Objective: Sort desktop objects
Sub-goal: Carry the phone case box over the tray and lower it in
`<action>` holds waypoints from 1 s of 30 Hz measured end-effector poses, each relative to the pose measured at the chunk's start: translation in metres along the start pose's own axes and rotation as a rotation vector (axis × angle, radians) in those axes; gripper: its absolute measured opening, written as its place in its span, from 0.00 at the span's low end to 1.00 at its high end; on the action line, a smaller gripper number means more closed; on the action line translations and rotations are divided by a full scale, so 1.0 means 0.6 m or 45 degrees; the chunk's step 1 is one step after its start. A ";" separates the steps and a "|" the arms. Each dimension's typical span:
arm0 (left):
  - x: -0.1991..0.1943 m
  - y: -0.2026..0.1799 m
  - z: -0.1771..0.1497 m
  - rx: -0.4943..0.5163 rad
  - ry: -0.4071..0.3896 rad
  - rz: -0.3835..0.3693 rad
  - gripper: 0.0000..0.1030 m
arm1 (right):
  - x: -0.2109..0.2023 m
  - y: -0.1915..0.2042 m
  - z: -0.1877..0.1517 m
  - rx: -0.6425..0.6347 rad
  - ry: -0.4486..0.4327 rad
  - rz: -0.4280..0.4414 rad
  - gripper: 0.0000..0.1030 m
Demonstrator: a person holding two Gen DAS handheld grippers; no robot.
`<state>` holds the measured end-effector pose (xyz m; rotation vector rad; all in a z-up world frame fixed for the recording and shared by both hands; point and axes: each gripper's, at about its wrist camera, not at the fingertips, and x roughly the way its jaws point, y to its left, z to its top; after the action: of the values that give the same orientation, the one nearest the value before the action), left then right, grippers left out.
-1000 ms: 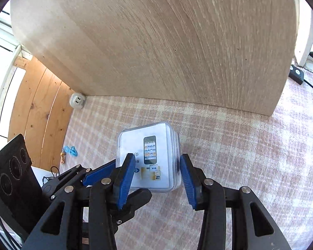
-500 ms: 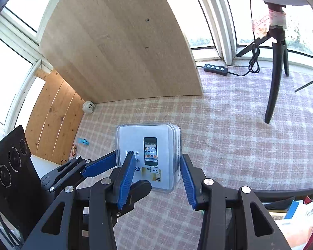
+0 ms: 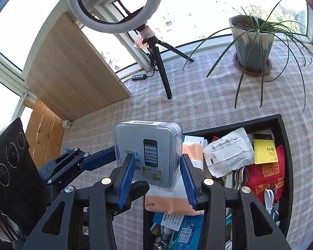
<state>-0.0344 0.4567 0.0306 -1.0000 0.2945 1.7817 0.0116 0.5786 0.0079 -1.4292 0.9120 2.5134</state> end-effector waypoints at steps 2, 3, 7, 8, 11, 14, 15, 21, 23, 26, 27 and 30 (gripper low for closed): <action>0.026 -0.029 0.002 0.015 0.041 -0.044 0.57 | -0.017 -0.034 -0.015 0.038 -0.006 -0.032 0.39; 0.039 -0.039 0.002 0.019 0.063 -0.063 0.57 | -0.022 -0.051 -0.022 0.056 -0.006 -0.046 0.39; 0.081 -0.080 -0.003 0.067 0.137 -0.097 0.57 | -0.032 -0.105 -0.047 0.128 0.015 -0.076 0.39; 0.089 -0.088 -0.003 0.078 0.152 -0.101 0.57 | -0.032 -0.115 -0.052 0.145 0.018 -0.080 0.39; 0.104 -0.112 -0.007 0.111 0.185 -0.120 0.57 | -0.037 -0.138 -0.065 0.175 0.016 -0.101 0.39; 0.112 -0.132 -0.009 0.148 0.194 -0.118 0.57 | -0.045 -0.153 -0.069 0.194 -0.003 -0.127 0.39; 0.114 -0.136 -0.010 0.156 0.198 -0.110 0.57 | -0.047 -0.158 -0.070 0.202 -0.004 -0.130 0.39; 0.115 -0.138 -0.013 0.158 0.216 -0.134 0.56 | -0.044 -0.170 -0.075 0.217 0.010 -0.134 0.39; 0.112 -0.136 -0.011 0.161 0.210 -0.143 0.55 | -0.045 -0.172 -0.078 0.228 0.008 -0.127 0.39; 0.097 -0.137 -0.010 0.174 0.192 -0.153 0.55 | -0.047 -0.170 -0.077 0.231 -0.002 -0.112 0.39; 0.092 -0.136 -0.009 0.177 0.184 -0.153 0.55 | -0.049 -0.166 -0.076 0.227 -0.006 -0.111 0.39; 0.077 -0.131 -0.010 0.183 0.167 -0.135 0.55 | -0.053 -0.156 -0.075 0.211 -0.014 -0.116 0.39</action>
<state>0.0304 0.5183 0.0120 -1.0121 0.4374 1.5801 0.0975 0.6360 -0.0249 -1.3724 1.0030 2.3190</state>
